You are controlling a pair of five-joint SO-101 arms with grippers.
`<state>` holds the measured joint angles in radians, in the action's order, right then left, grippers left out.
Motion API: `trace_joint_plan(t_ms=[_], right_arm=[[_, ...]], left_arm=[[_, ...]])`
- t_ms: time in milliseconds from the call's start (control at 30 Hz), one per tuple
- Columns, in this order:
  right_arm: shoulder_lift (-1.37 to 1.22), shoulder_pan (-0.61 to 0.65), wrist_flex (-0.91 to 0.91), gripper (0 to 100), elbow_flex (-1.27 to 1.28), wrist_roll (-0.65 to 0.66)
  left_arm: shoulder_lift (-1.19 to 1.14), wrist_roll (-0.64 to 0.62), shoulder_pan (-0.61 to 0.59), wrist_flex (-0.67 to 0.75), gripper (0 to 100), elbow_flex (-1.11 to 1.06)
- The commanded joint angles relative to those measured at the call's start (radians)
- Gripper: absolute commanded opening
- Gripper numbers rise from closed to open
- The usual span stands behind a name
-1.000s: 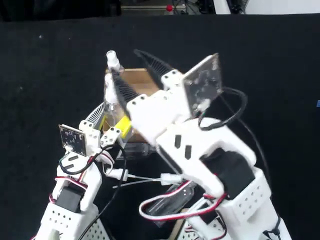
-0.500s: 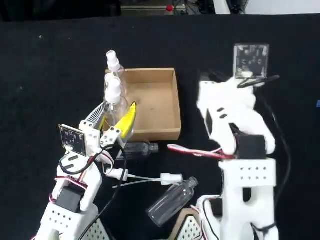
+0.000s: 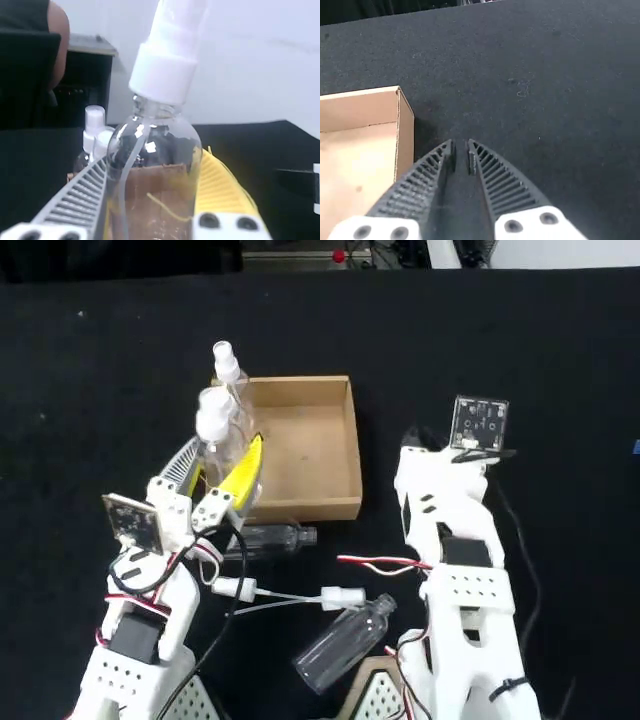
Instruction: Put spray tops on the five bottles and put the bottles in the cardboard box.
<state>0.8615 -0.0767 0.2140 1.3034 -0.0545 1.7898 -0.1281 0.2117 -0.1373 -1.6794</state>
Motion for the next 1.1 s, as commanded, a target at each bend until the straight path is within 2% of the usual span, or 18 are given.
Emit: trace_joint_plan(t_ms=[0,133,367,767,900,1067], right_arm=[[0.062,-0.017,-0.034,1.5,-0.002,0.008],[0.062,-0.017,-0.034,1.5,-0.001,0.006],[0.058,-0.018,-0.034,1.4,0.004,0.006],[0.061,-0.018,-0.034,1.5,0.004,0.006],[0.061,-0.018,-0.034,1.5,0.004,0.008],[0.061,-0.018,-0.034,1.4,0.004,0.008]], left_arm=[[-0.020,-0.005,-0.038,0.072,7,-0.022],[-0.155,0.000,-0.035,0.189,7,-0.028],[-0.503,0.002,-0.033,0.534,7,-0.027],[-0.921,0.002,-0.041,0.885,7,0.002],[-1.013,0.003,-0.041,0.957,7,0.007],[-1.125,0.003,-0.041,0.965,7,0.079]])
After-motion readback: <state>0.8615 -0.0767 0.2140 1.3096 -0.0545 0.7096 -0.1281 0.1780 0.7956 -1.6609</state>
